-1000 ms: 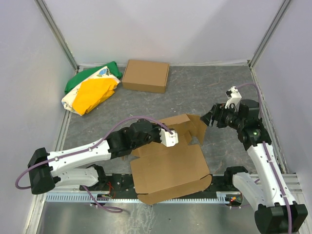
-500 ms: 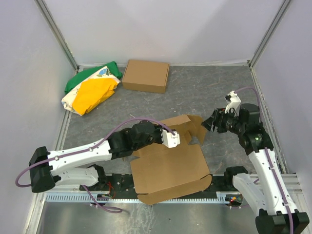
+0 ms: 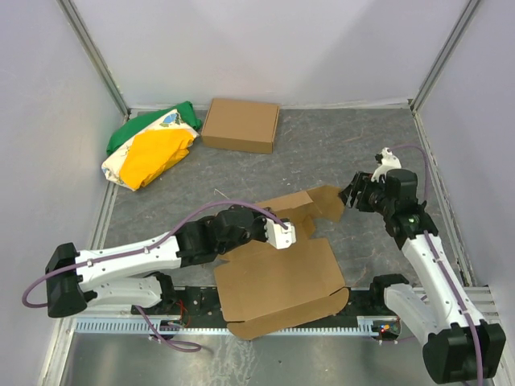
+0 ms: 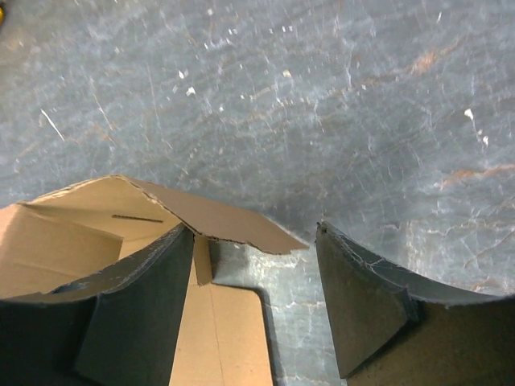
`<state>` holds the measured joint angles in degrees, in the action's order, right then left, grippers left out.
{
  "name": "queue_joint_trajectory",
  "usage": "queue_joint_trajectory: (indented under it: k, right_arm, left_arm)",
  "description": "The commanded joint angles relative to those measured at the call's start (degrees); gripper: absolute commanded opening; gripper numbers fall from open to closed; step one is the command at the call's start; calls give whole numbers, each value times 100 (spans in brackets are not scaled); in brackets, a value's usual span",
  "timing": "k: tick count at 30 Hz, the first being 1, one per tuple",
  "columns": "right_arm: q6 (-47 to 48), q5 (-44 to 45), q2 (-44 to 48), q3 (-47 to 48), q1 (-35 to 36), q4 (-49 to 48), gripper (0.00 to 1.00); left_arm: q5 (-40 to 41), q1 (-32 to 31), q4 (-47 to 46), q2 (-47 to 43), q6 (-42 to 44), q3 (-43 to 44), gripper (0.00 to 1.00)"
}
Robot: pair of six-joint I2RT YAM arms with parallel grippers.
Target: Fold the paper box
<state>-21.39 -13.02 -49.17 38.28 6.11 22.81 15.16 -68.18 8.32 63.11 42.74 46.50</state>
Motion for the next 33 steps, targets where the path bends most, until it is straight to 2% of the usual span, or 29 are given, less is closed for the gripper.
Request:
queue_joint_trajectory:
  k: [1, 4, 6, 9, 11, 14, 21, 30, 33]
  right_arm:
    - [-203, -102, 345, 102, 4, -690, 71]
    - [-176, -823, 338, 327, 4, -577, 72]
    - [-178, -952, 354, 514, 4, -348, 73]
    - [-92, 320, 187, 938, 4, 512, 74]
    - [89, 920, -40, 1052, -2, 715, 76]
    - [201, 962, -357, 937, -23, 353, 76]
    - [164, 250, -1327, 582, -23, -494, 72]
    - [543, -1840, -1418, 136, 5, -1216, 71]
    - [547, -2280, -1261, -143, 115, -1598, 72]
  left_arm:
    - [127, -25, 364, -39, -117, -132, 3]
    - [197, -37, 373, 41, -87, -125, 3]
    - [255, -45, 416, 96, -62, -116, 3]
    - [418, -125, 448, 168, 4, -140, 3]
    - [510, -187, 445, 206, 36, -142, 3]
    - [572, -272, 449, 219, 37, -137, 3]
    - [820, -383, 421, 206, 33, -151, 3]
    - [831, -405, 373, 317, 67, -125, 3]
    - [807, -404, 384, 333, 76, -119, 3]
